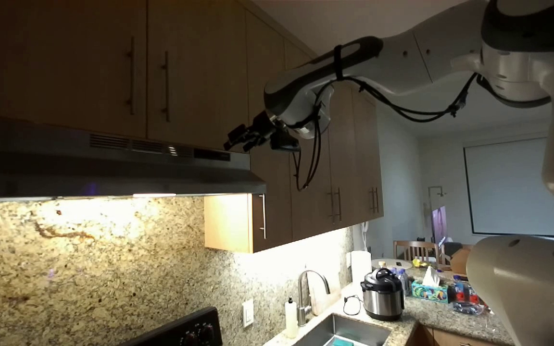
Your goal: Switch off the stove light.
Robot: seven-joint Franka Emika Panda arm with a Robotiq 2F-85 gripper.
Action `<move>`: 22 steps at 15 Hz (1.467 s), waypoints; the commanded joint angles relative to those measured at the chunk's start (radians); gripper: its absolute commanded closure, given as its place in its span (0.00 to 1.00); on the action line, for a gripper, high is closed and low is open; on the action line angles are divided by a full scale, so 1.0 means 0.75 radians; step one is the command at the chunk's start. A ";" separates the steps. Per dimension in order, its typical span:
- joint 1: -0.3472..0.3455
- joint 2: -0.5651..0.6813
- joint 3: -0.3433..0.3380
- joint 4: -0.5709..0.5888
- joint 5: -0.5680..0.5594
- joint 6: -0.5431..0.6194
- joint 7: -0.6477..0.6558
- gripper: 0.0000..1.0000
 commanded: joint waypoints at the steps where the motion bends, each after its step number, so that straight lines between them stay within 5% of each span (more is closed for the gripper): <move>1: 0.076 0.131 -0.098 0.076 0.049 -0.010 0.024 0.00; 9: 0.176 0.338 -0.226 0.142 0.150 0.087 0.182 0.00; 22: 0.157 0.524 -0.298 0.269 0.276 0.120 0.275 0.00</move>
